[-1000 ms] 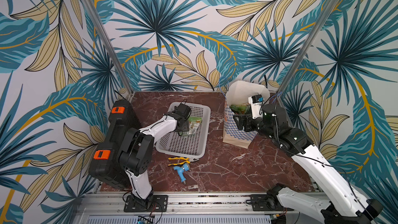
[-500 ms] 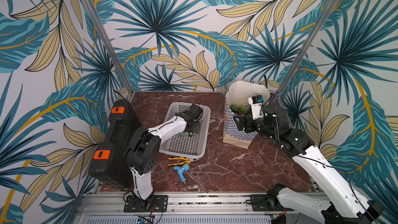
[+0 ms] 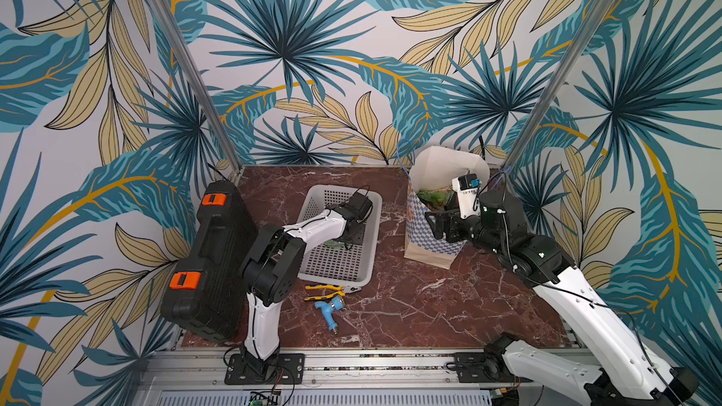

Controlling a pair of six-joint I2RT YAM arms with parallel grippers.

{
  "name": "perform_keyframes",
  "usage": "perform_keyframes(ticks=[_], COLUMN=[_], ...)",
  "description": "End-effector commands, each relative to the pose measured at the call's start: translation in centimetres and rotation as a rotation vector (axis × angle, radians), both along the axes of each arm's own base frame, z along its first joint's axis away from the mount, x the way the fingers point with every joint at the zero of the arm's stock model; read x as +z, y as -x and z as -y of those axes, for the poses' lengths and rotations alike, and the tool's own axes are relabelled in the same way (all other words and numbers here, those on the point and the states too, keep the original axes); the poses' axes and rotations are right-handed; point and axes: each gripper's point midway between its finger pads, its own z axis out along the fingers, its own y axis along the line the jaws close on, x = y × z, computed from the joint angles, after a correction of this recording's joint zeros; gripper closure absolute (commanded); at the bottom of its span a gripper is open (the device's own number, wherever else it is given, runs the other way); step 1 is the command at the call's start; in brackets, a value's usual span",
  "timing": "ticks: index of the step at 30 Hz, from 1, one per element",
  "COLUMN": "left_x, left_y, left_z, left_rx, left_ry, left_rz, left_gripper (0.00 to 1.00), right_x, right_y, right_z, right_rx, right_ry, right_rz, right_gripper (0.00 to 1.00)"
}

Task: Place the condiment packets inside the bag
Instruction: Pick up the condiment packet from the storage box.

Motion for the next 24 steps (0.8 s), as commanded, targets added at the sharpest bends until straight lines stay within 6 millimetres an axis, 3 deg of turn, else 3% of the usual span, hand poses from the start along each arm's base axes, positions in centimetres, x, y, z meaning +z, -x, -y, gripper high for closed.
perform_keyframes(ticks=[1,10,20,24], left_x=[1.7,6.3,11.5,15.2], left_y=[-1.4,-2.1,-1.3,-0.5], left_z=[0.3,-0.4,-0.9,0.2], left_rx=[0.001,0.005,0.006,-0.011], left_ry=[-0.014,-0.037,0.005,0.086], left_rz=[0.056,0.159,0.227,0.281], left_gripper=[0.61,1.0,1.0,1.0], right_x=[0.5,1.0,1.0,1.1], right_y=[0.8,2.0,3.2,3.6], right_z=[0.6,2.2,3.9,5.4], right_rx=[-0.002,-0.047,-0.094,-0.155], right_ry=[0.012,0.019,0.031,0.048], right_rz=[0.015,0.051,0.078,0.091], right_gripper=[0.11,0.09,0.07,0.03])
